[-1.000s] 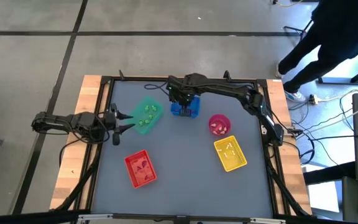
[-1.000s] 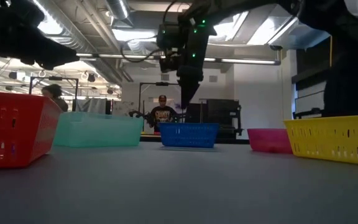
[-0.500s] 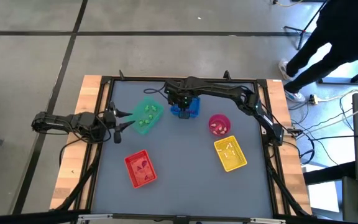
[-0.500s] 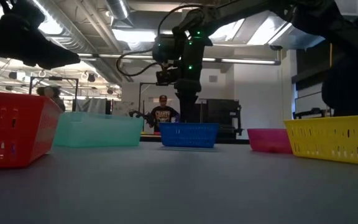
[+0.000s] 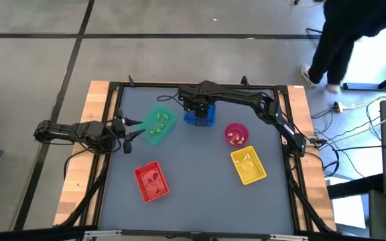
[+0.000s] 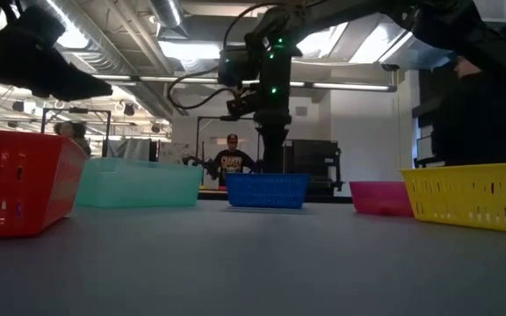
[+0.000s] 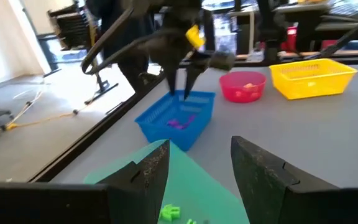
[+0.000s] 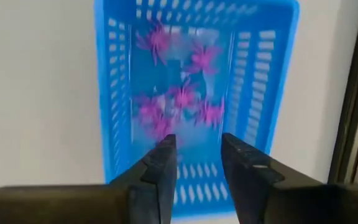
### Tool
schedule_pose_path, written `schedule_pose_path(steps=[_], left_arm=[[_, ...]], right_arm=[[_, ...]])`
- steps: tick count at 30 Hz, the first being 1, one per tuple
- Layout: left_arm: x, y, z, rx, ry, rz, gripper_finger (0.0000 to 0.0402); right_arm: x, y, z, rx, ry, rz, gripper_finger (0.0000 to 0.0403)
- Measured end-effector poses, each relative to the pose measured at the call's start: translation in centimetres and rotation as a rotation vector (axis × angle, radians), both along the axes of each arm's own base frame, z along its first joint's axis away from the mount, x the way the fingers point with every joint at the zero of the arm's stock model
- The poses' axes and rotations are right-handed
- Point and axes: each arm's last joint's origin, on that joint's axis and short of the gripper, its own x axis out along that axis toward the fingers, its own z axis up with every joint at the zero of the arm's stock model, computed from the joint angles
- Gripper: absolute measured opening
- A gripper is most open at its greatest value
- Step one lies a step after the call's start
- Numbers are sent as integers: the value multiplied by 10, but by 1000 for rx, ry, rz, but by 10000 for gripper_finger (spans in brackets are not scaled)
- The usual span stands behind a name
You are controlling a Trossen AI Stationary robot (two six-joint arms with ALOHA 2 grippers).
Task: Sort Halloween decoration
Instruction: Return to Home Position
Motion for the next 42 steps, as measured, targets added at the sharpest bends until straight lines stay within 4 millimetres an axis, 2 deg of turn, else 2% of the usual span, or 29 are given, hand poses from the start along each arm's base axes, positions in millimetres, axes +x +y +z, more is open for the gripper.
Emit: schedule_pose_path(steps=[4,13,17,22,25,31,37,42], left_arm=[[0,0,-1,-10,7,18,158],[0,0,-2,-16,13,-2,158],[0,-1,-2,-20,18,-33,158],[0,-3,-3,-30,30,-97,158],[1,-4,-5,-38,44,-145,158],[1,-7,-6,-53,64,-232,158],[0,-7,-8,-83,75,-254,158],[0,-7,-7,-82,69,-245,158]], right_arm=[[-8,5,18,21,36,-4,125],[-38,34,96,41,-125,31,122],[-61,55,130,30,-185,60,122],[-96,86,148,23,-248,95,122],[-125,101,150,23,-308,92,122],[-191,115,135,30,-477,23,122],[-253,120,106,44,-670,-50,122],[-293,125,76,52,-863,-28,122]])
